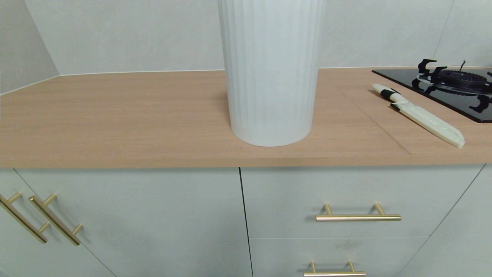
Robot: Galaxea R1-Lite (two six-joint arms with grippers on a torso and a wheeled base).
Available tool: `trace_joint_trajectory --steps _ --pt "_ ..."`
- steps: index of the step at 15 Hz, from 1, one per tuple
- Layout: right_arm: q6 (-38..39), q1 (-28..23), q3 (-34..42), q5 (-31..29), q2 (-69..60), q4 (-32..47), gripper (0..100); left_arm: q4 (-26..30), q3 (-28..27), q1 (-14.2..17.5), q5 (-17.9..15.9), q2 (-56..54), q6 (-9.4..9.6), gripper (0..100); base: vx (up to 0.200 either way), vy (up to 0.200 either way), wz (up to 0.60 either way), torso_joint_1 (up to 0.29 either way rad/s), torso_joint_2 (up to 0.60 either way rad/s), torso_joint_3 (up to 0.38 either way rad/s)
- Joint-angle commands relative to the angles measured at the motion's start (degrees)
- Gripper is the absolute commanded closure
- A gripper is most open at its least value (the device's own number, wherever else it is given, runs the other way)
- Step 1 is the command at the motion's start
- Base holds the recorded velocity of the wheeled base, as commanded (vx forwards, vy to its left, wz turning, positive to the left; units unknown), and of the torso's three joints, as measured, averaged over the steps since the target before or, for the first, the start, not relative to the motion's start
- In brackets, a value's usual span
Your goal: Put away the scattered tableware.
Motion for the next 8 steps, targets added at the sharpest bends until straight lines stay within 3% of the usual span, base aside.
trace_joint_trajectory --steps 1,8 --pt "0.0 0.0 0.0 0.0 0.1 0.0 0 0.0 0.0 0.0 0.0 0.0 -0.01 0 0.000 0.000 0.00 0.000 0.00 0.000" --pt "0.0 0.0 0.0 0.0 0.1 0.0 0 0.0 0.0 0.0 0.0 0.0 -0.01 0 0.000 0.000 0.00 0.007 -0.05 -0.031"
